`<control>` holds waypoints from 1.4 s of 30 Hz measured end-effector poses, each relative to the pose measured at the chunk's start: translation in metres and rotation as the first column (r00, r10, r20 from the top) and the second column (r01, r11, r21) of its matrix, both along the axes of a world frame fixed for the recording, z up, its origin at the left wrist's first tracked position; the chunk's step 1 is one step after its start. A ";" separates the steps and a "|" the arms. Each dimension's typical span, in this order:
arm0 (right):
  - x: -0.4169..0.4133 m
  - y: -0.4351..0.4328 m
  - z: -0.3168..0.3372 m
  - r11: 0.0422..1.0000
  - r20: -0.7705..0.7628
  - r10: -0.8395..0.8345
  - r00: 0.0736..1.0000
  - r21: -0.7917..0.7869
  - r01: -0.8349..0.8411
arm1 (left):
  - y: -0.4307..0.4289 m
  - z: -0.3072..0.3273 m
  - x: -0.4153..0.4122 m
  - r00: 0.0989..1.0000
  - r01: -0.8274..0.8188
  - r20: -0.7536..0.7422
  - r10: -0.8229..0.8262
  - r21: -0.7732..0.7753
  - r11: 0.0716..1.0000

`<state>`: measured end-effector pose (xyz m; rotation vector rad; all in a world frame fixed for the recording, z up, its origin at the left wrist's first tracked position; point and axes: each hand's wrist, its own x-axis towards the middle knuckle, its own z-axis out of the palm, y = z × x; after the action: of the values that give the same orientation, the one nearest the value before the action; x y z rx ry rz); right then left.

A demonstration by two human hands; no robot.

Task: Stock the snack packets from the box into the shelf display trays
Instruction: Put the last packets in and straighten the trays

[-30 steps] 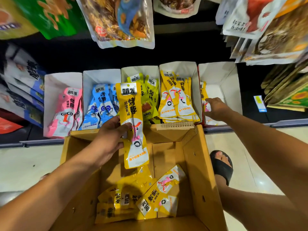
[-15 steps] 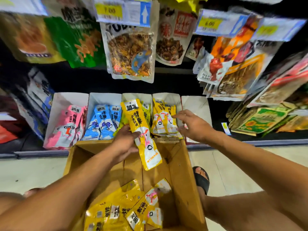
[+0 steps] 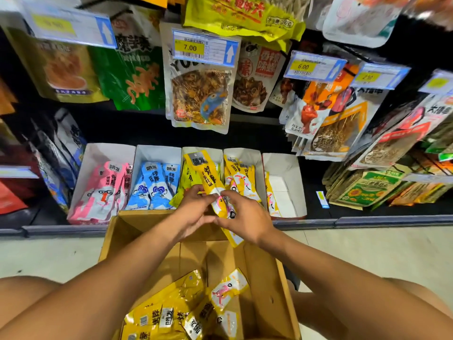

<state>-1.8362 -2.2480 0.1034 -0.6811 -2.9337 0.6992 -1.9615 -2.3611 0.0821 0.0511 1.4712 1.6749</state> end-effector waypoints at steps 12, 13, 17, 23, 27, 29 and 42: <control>0.018 0.125 -0.025 0.957 0.058 -0.282 0.958 -0.055 0.285 | -0.020 -0.056 -0.020 0.244 0.049 -0.610 -0.754 -0.769 0.638; 0.020 0.140 -0.029 0.948 0.075 -0.312 0.947 -0.045 0.316 | -0.021 -0.063 -0.021 0.213 0.042 -0.551 -0.807 -0.820 0.571; 0.027 0.191 -0.050 0.913 0.151 -0.399 0.904 -0.025 0.407 | -0.022 -0.078 -0.019 0.154 0.036 -0.359 -0.920 -0.929 0.368; 0.028 0.253 -0.104 0.868 0.264 -0.485 0.834 0.025 0.497 | -0.019 -0.101 -0.020 0.144 0.000 -0.237 -0.961 -0.971 0.240; 0.022 0.270 -0.133 0.837 0.294 -0.534 0.792 0.054 0.544 | -0.020 -0.112 -0.019 0.129 -0.037 -0.251 -0.959 -0.968 0.249; 0.016 0.278 -0.147 0.841 0.312 -0.531 0.788 0.084 0.534 | -0.021 -0.115 -0.019 0.133 -0.044 -0.259 -0.957 -0.966 0.256; 0.000 0.310 -0.241 0.870 0.380 -0.491 0.783 0.246 0.427 | -0.021 -0.121 -0.018 0.127 -0.069 -0.320 -0.939 -0.947 0.313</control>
<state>-1.8358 -1.9378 -0.1380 -1.6522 -2.9241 0.3010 -1.9793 -2.3822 -0.0388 1.1188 2.5157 -0.1192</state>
